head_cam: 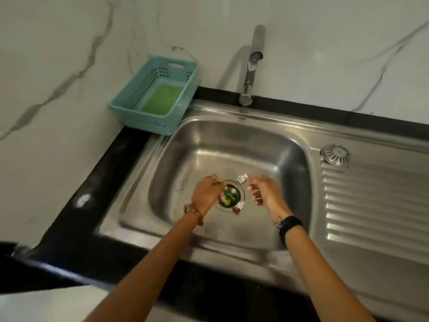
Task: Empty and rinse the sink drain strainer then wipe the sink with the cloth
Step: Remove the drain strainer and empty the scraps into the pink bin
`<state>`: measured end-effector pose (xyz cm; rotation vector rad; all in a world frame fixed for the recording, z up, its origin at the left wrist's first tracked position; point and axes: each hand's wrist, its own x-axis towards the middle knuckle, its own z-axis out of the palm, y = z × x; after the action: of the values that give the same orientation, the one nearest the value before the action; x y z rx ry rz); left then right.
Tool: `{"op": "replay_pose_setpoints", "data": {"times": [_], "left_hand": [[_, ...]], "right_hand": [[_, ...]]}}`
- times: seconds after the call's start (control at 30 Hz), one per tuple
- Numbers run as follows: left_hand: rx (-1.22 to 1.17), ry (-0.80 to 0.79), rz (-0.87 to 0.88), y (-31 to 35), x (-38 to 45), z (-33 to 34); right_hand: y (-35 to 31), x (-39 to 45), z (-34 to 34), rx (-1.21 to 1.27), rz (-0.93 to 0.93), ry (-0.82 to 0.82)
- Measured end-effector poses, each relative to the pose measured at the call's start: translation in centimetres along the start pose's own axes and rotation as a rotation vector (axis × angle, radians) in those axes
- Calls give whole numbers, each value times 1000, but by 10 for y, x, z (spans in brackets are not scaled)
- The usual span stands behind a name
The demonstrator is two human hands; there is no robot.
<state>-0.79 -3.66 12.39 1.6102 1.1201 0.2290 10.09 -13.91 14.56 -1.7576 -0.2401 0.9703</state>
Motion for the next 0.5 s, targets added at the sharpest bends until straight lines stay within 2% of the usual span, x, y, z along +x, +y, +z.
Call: {"op": "replay_pose_setpoints", "data": {"times": [0.1, 0.17, 0.23, 0.33, 0.5], "left_hand": [[474, -13, 94, -24, 59, 15], [795, -119, 205, -40, 88, 29], [1059, -251, 325, -57, 106, 41], [1260, -353, 379, -74, 125, 53], [1407, -377, 422, -85, 130, 55]], "right_hand": [[29, 54, -6, -149, 88, 30], [51, 83, -2, -278, 143, 10], [70, 99, 7, -555, 171, -58], [93, 106, 23, -898, 144, -114], [108, 109, 29, -943, 103, -82]]}}
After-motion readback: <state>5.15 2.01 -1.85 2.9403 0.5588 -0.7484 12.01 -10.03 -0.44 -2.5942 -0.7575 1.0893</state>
